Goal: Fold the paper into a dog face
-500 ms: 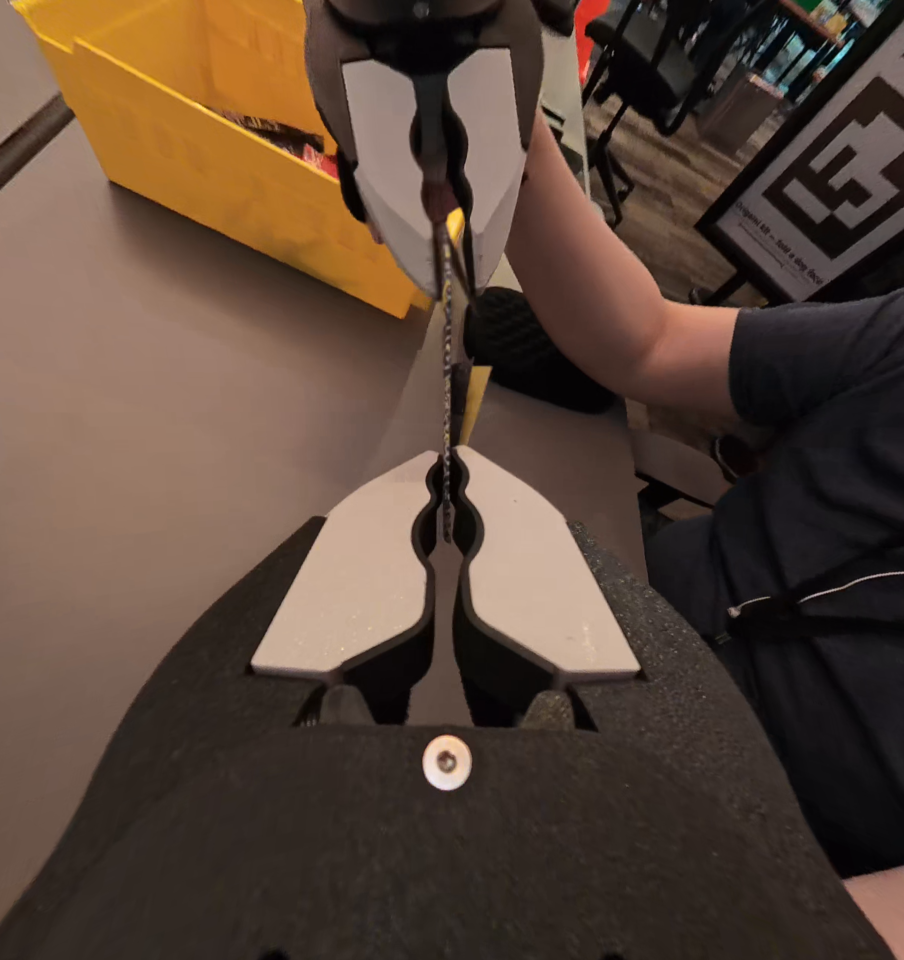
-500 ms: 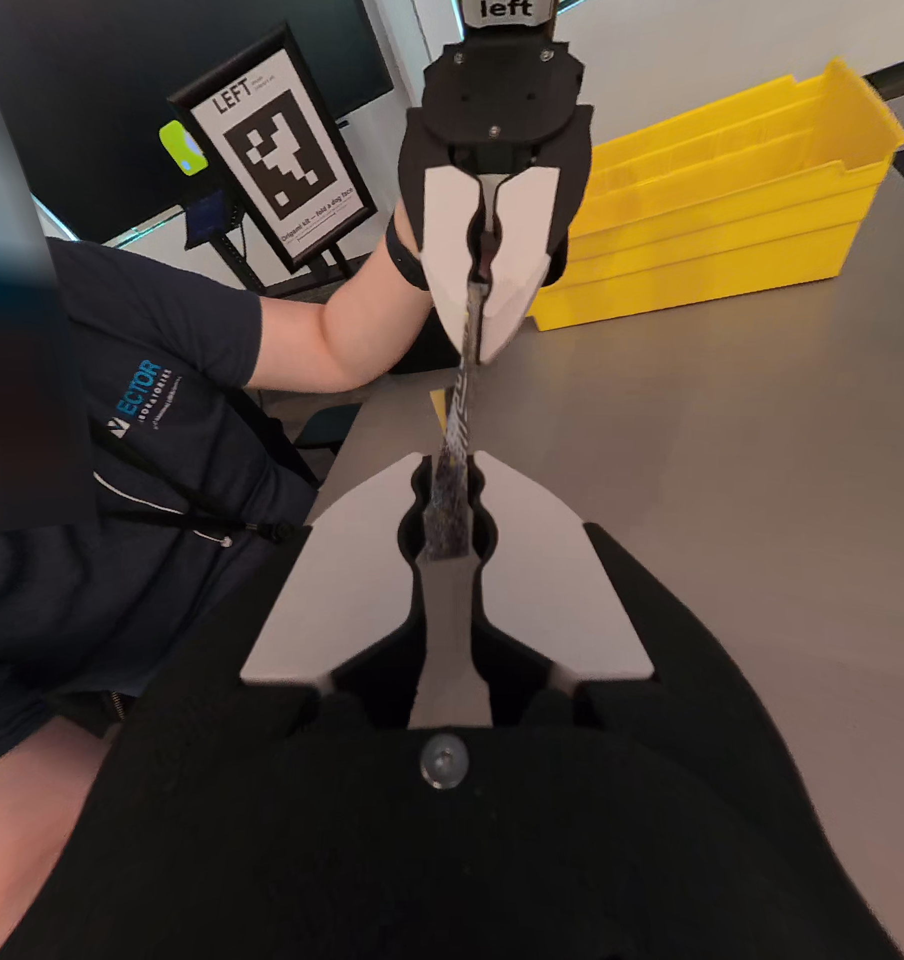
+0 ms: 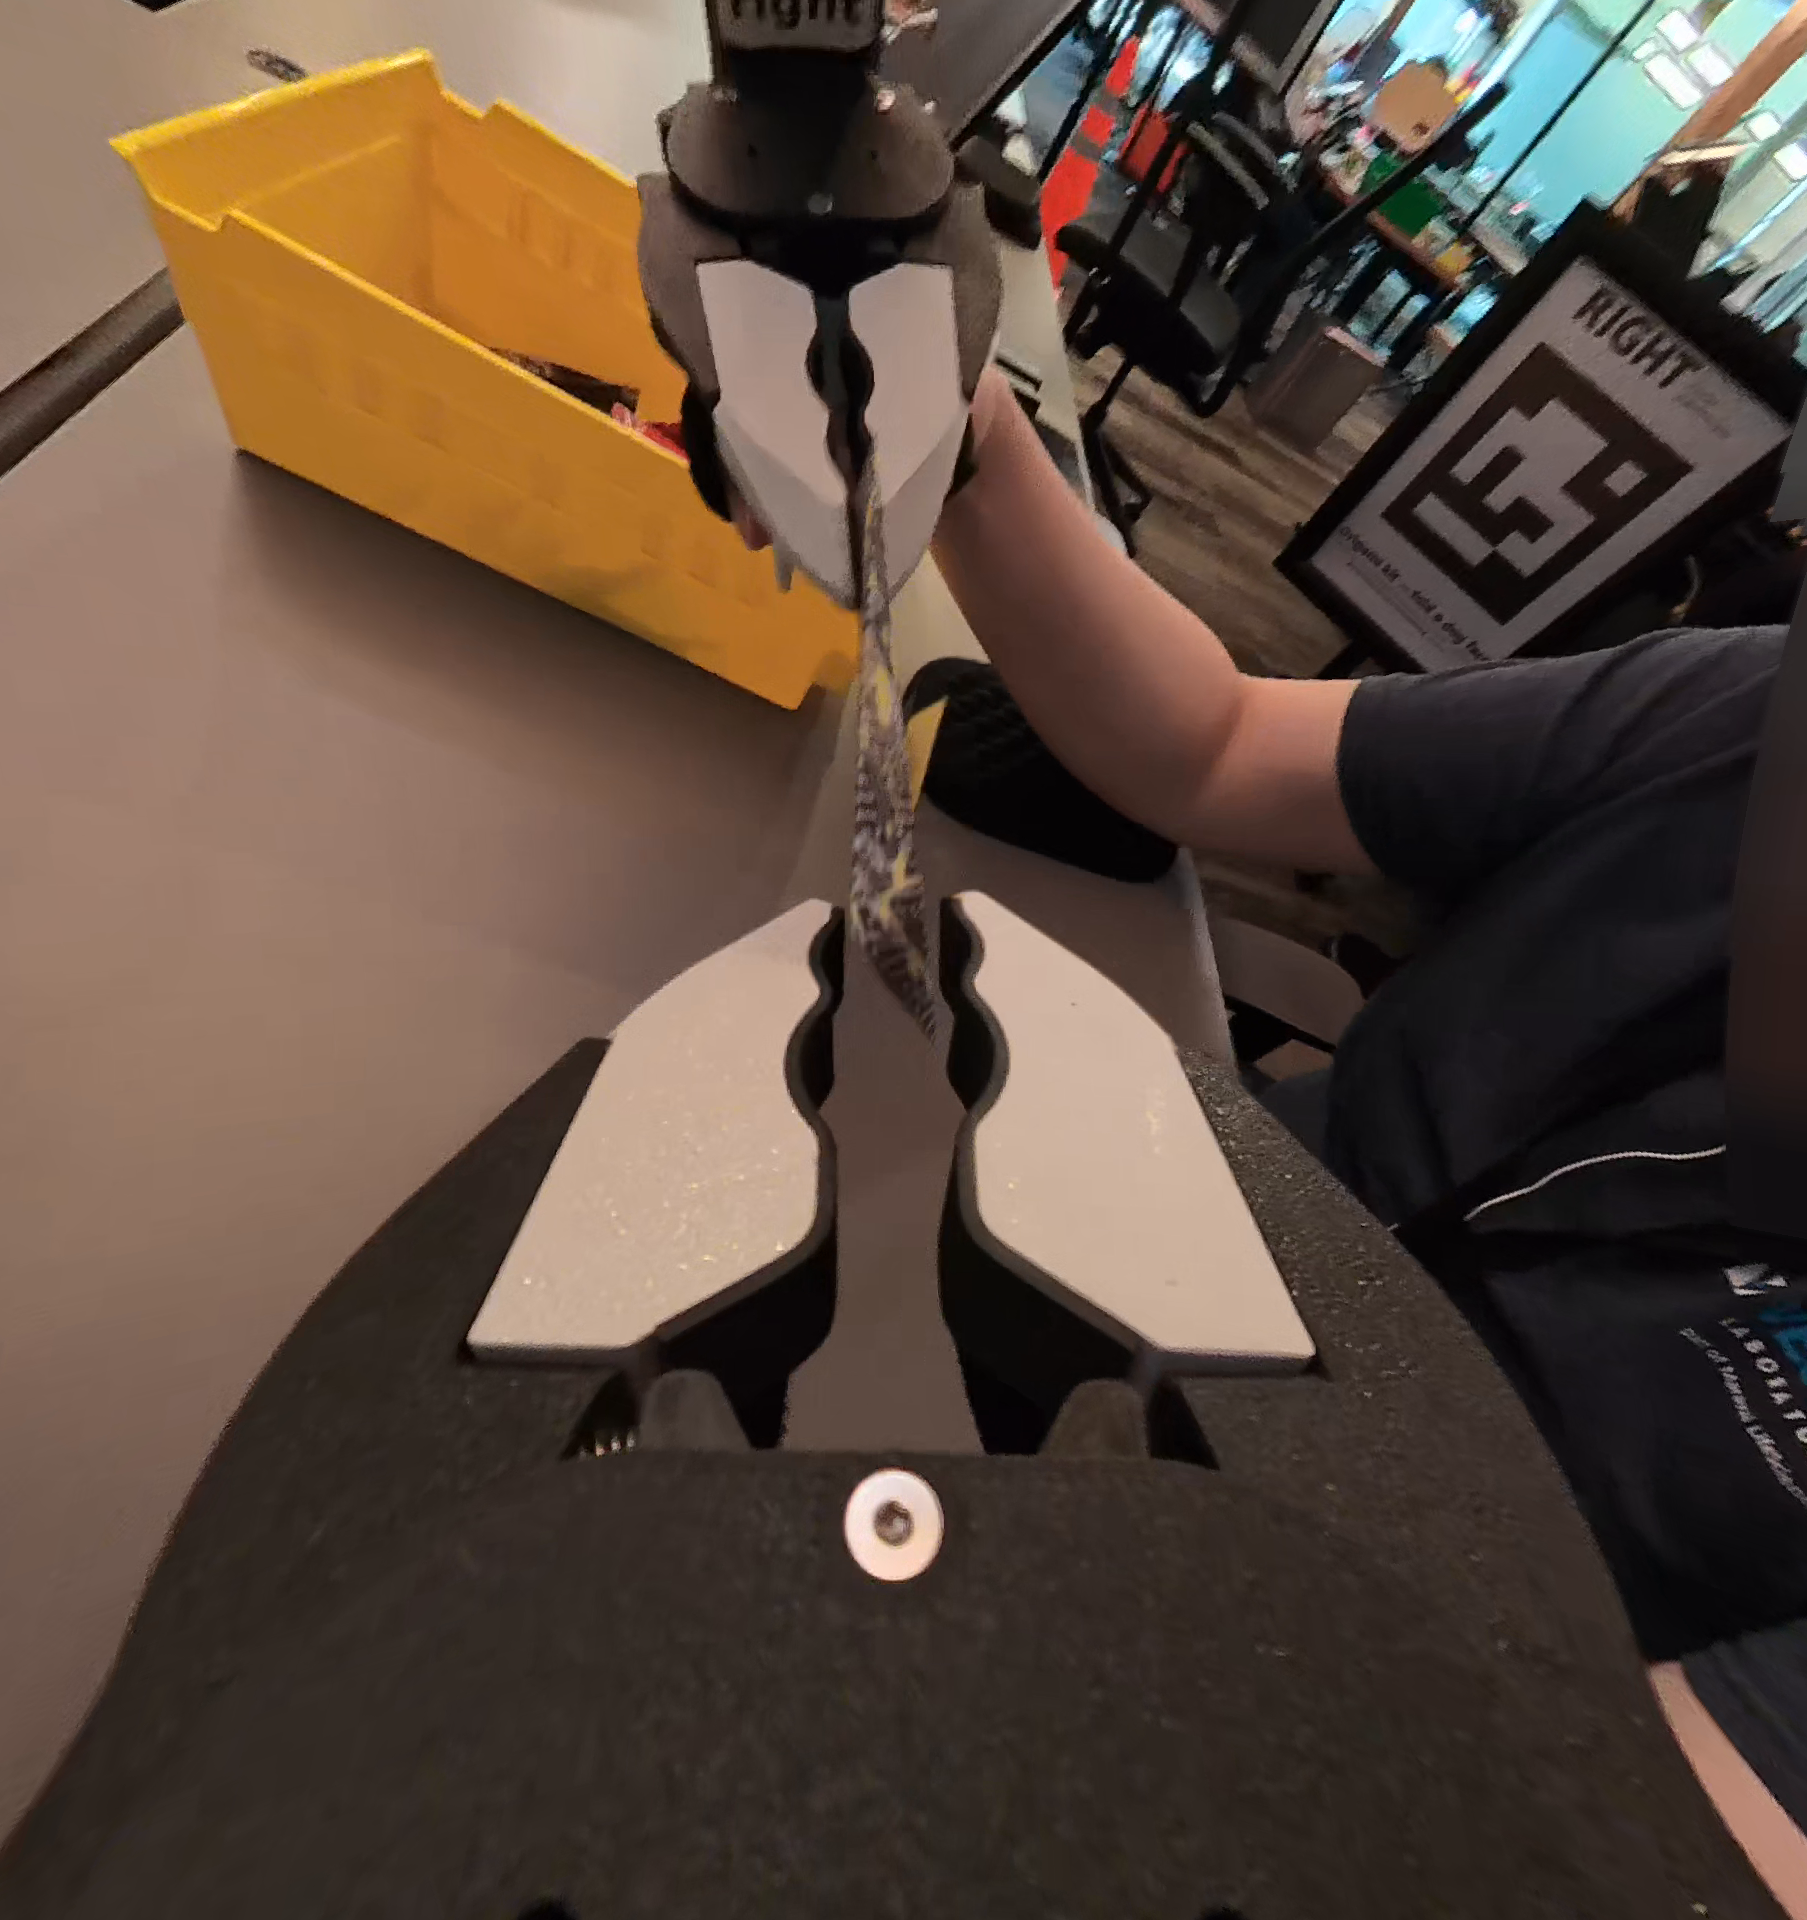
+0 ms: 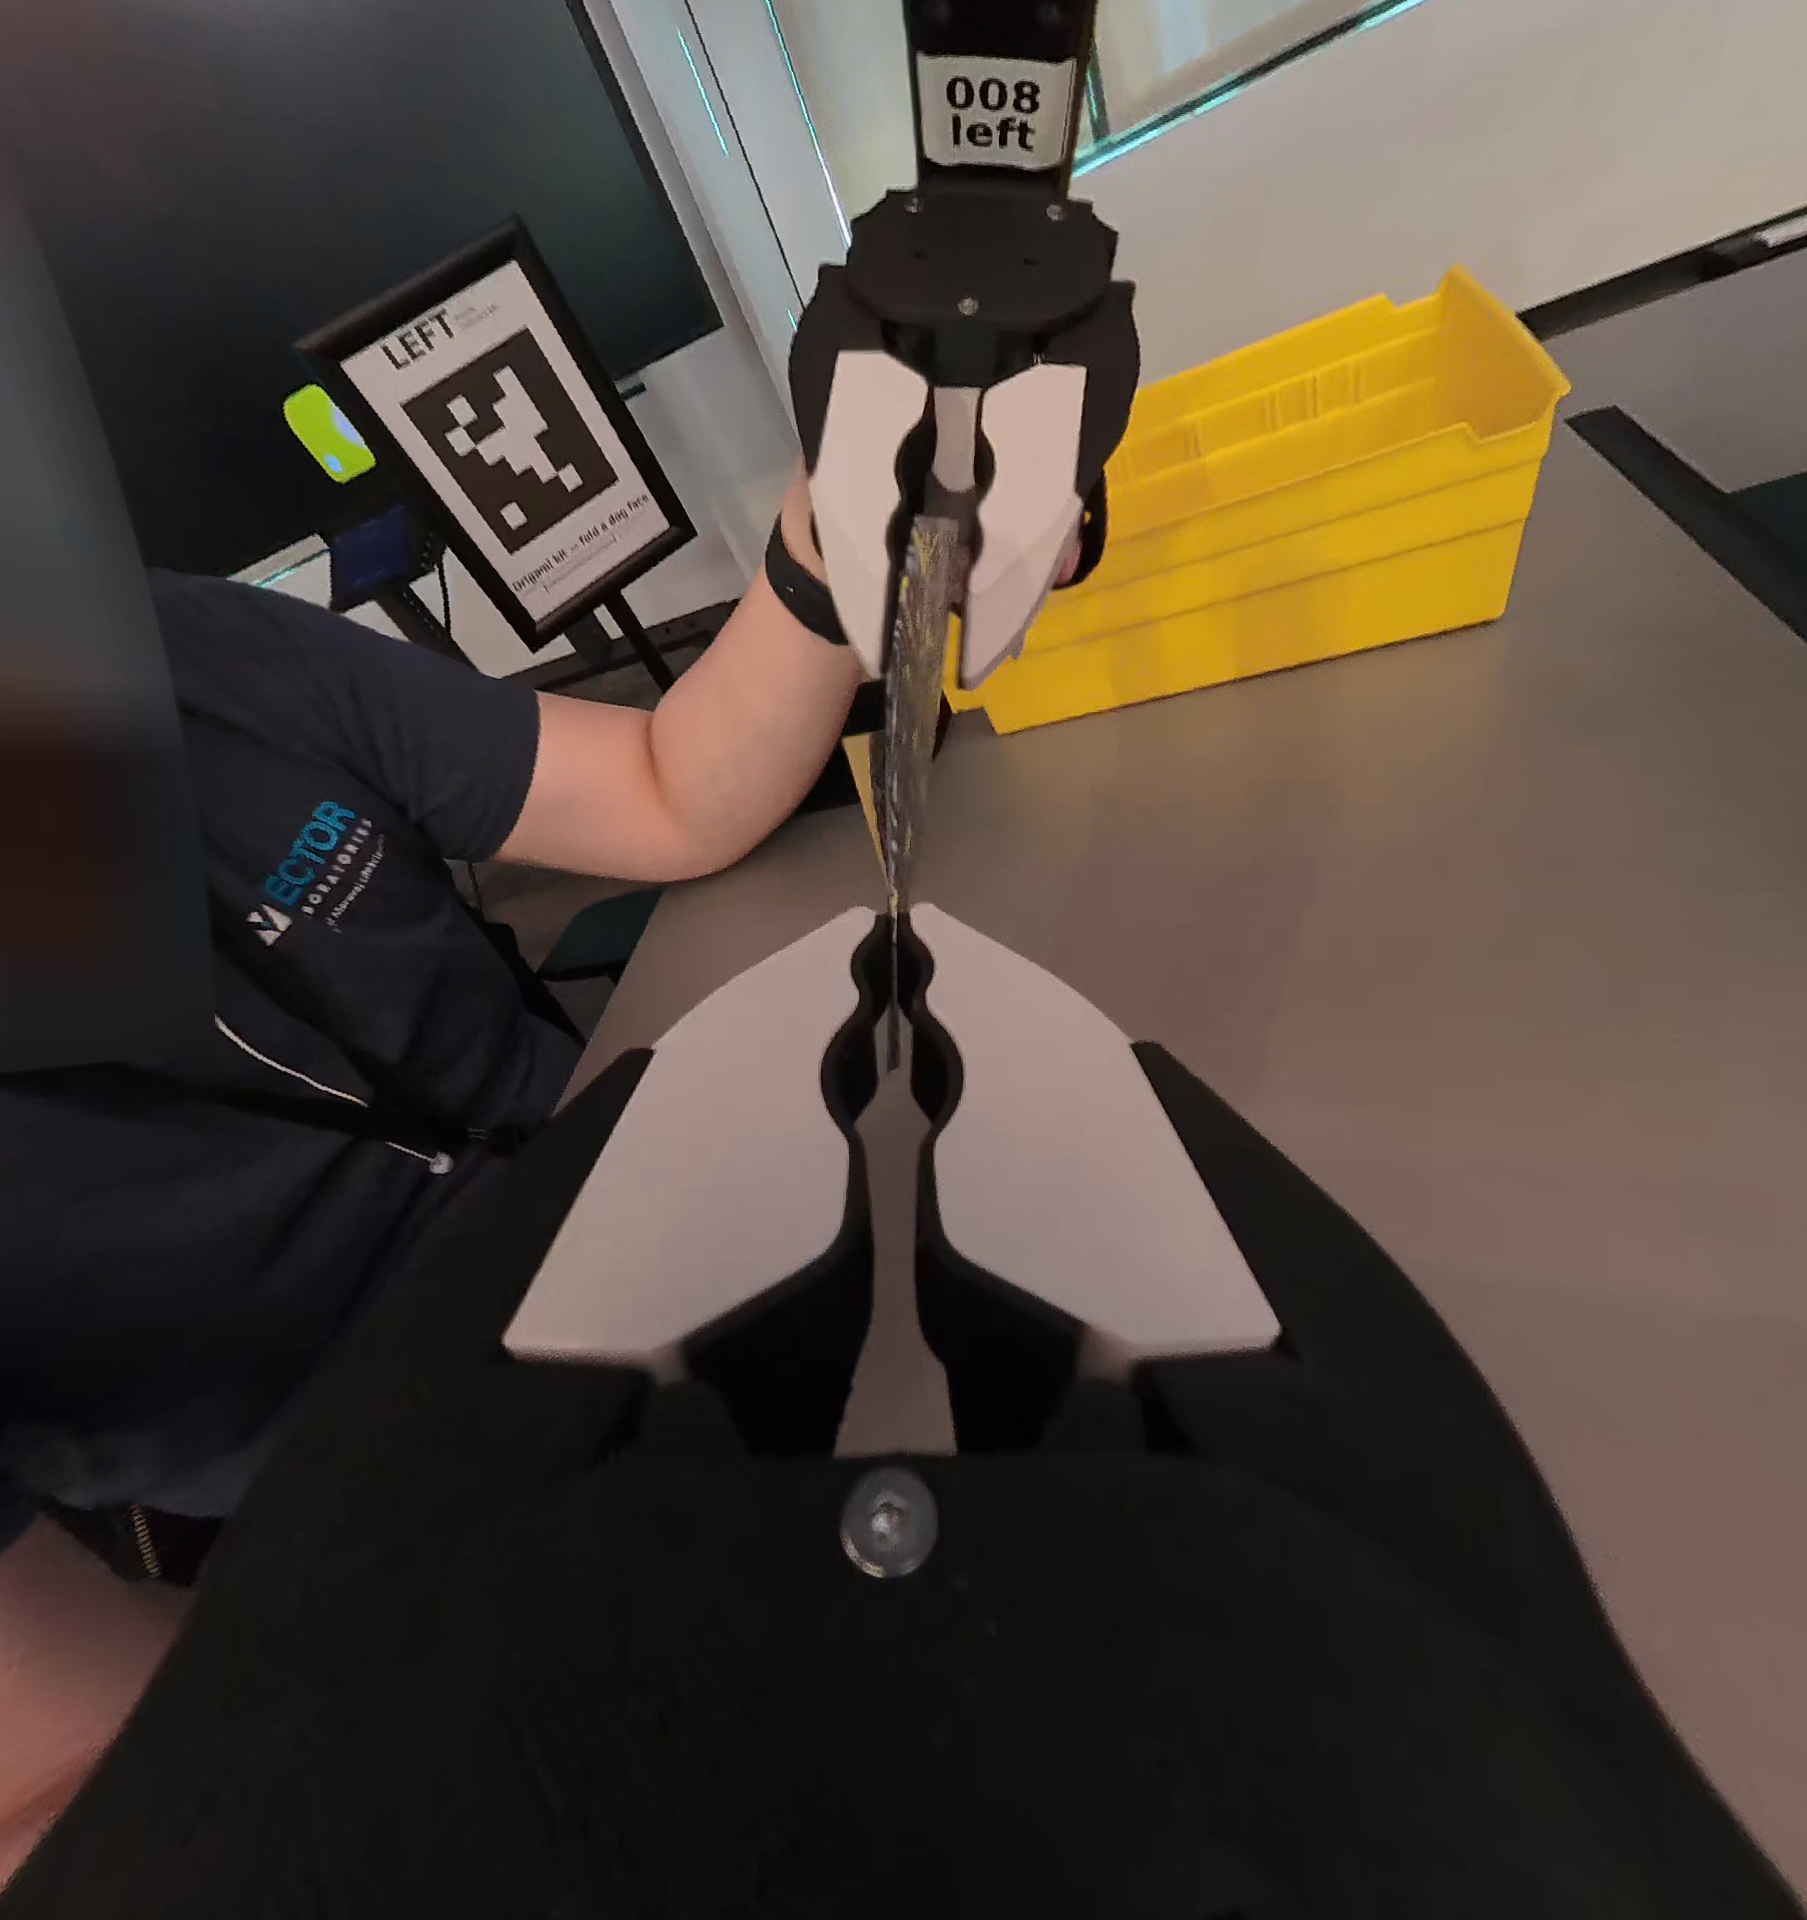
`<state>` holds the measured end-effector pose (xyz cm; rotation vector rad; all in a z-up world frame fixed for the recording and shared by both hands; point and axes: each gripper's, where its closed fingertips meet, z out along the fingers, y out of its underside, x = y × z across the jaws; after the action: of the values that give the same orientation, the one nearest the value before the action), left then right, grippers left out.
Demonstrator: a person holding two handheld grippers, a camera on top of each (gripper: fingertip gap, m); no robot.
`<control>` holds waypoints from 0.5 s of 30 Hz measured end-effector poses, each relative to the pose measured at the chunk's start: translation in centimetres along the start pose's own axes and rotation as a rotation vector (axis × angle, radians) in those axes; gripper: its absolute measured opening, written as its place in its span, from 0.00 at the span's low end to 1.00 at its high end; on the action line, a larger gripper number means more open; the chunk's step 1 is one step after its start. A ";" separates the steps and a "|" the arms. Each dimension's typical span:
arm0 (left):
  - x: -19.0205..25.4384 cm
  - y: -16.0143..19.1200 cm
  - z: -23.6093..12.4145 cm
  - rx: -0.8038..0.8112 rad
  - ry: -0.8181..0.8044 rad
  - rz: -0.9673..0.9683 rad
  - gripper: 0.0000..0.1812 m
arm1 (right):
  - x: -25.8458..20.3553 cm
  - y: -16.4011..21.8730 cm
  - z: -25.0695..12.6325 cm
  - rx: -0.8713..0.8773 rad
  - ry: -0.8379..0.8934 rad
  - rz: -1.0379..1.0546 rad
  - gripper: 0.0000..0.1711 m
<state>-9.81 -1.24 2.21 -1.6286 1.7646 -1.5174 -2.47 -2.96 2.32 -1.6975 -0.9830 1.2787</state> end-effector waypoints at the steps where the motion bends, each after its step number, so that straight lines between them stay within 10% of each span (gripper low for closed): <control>1: -0.2 0.1 -0.2 -0.006 -0.023 0.008 0.10 | -0.1 -0.3 -0.1 0.015 -0.001 -0.005 0.01; 10: 0.8 -0.8 -1.4 0.045 -0.042 0.041 0.00 | -1.2 -0.6 0.2 0.028 -0.035 -0.009 0.01; 15: 0.5 -1.3 -2.1 0.086 -0.057 0.031 0.17 | -1.2 -0.3 0.4 0.016 -0.046 0.008 0.01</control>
<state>-10.93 -0.35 4.33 -1.5799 1.6634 -1.4966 -3.17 -3.82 2.97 -1.6684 -0.9912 1.3326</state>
